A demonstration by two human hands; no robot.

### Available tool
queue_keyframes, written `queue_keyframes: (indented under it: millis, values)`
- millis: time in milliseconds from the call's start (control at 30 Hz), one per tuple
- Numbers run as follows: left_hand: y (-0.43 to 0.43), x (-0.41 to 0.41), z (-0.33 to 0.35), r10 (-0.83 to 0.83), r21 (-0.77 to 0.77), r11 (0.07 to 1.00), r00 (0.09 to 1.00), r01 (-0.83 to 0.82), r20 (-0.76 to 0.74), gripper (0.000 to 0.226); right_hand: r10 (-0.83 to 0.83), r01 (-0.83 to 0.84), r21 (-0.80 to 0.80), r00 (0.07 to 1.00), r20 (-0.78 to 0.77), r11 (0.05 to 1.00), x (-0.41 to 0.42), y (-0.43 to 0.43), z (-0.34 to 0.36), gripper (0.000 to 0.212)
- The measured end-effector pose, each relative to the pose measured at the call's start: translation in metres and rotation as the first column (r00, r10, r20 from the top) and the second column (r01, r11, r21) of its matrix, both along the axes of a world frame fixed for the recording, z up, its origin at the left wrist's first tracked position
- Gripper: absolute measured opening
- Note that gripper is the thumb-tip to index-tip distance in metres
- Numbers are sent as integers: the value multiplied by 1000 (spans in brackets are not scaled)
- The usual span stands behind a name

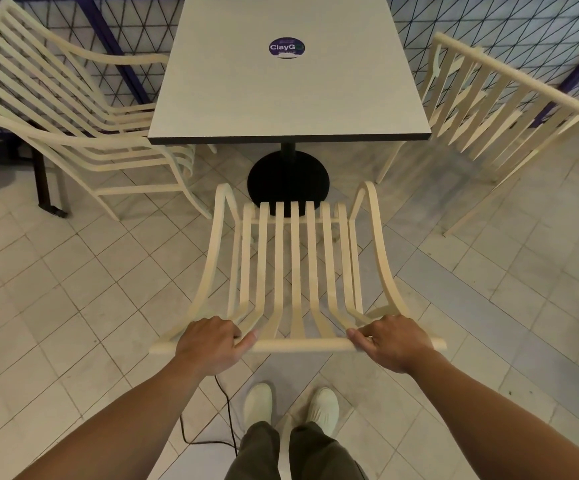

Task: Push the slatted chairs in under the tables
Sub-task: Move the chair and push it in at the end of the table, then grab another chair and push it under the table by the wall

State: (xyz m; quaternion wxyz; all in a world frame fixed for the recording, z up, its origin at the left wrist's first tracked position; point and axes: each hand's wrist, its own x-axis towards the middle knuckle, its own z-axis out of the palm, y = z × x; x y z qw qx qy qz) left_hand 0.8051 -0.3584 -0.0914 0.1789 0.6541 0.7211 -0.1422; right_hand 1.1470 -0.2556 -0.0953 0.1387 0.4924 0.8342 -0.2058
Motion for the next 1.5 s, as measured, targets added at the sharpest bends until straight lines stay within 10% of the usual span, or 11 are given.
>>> queue_keyframes:
  millis: [267, 800, 1500]
  values:
    - [-3, 4, 9, 101, -173, 982, 987, -79, 124, 87, 63, -51, -127, 994, 92, 991, -8, -1, 15, 67]
    - [13, 24, 54, 128, -301, 953, 944, -32, 303, 65, -12, 31, -202, 995, 96, 979, -27, -17, 65, 68]
    - [109, 290, 99, -590, -149, 675, 650, 722, 478, 51, -687, 685, -105, 726, 18, 721, 169, -102, 84, 67]
